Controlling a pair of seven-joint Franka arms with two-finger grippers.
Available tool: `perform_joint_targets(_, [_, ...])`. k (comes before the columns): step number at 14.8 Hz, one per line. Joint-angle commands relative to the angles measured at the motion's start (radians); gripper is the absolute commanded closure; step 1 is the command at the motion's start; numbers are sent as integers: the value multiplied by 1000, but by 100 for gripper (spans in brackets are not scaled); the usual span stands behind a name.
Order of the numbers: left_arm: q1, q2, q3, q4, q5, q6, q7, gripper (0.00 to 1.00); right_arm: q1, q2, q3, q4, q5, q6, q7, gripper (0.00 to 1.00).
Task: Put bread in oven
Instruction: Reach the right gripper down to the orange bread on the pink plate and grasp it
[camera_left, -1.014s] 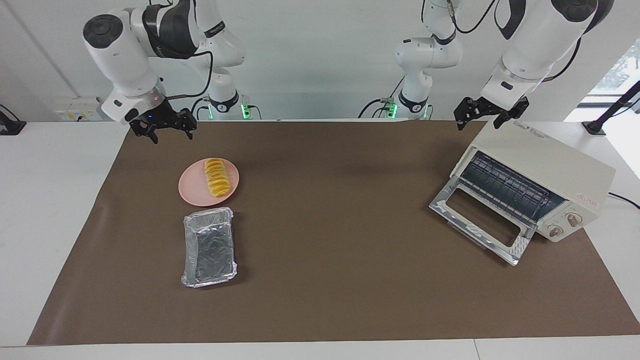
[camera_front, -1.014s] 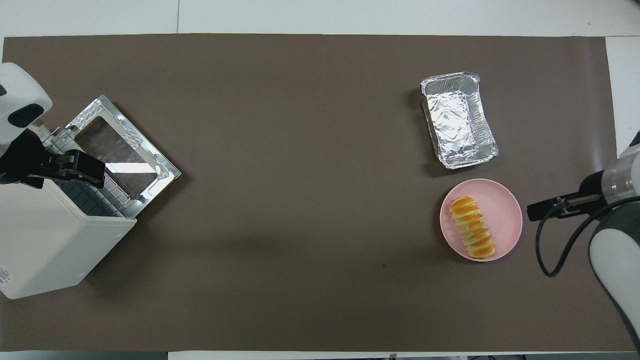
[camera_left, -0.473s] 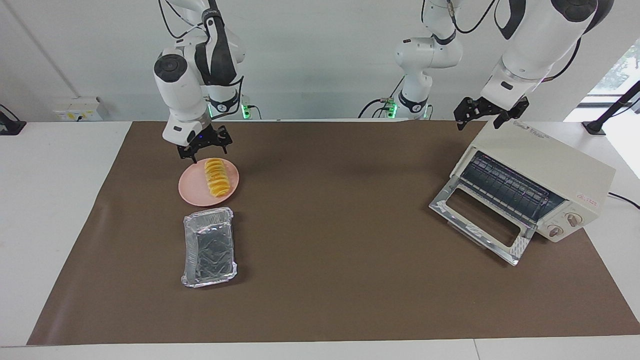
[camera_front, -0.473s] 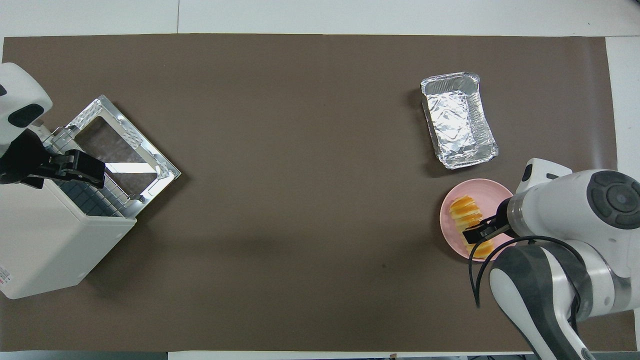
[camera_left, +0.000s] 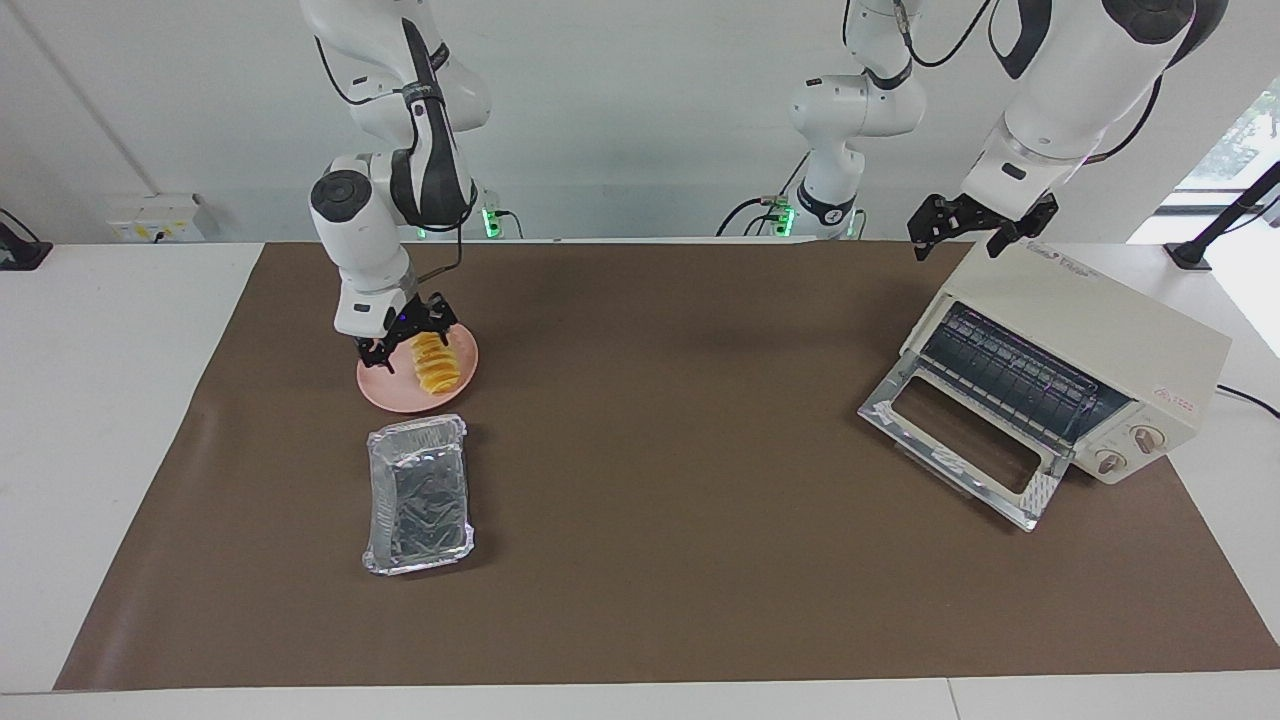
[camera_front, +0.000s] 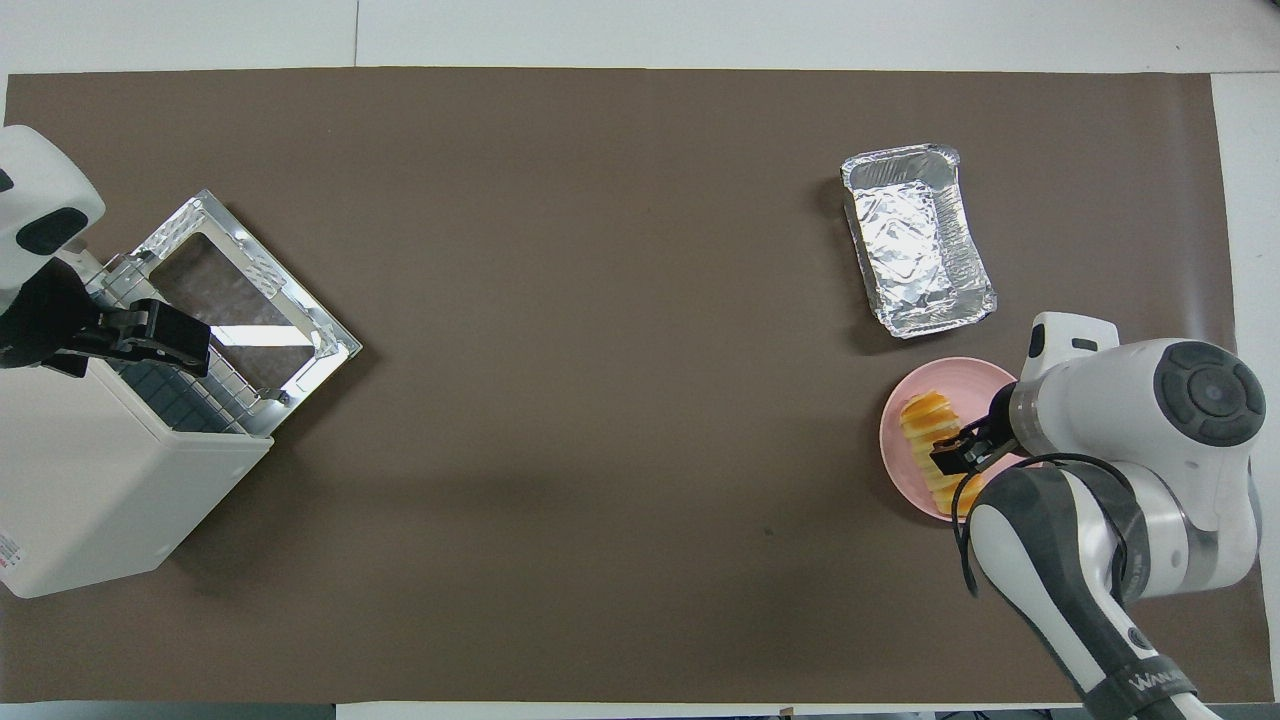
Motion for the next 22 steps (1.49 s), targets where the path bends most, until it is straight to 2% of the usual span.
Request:
perform_joint_targets(1, [6,-27,2,-29,-13,19,-3,0,14,13,5,-7,14,44,-31,0])
perform_joint_targets(6, [6,-27,1,-29,-13,19,-5,0,14,22,5,-41,14,82,-123,0])
perform_joint_targets(12, [6,-27,1,-29,-13,19,-5,0,-5,26,5,-66,24,109,-93,0])
perform_joint_targets(13, [6,-27,1,-29,-13,19,-5,0,-5,26,4,-66,49,109,-87,8])
perform_joint_targets(15, [6,-27,1,-29,-13,19,-5,0,-6,26,4,-66,76,107,-84,56])
perform_joint_targets(16, [5,-27,1,-29,-12,19,-3,0,-5,26,4,-66,90,106,-79,73])
perform_joint_targets(17, [5,-27,1,-29,-13,19,-5,0,-5,26,5,-66,95,104,-65,94])
perform_joint_targets(18, [5,-27,1,-29,-13,19,-5,0,1,26,4,-66,95,104,-54,100])
perform_joint_targets(22, [6,-27,1,-29,-13,19,-5,0,6,26,4,-59,95,98,-56,100])
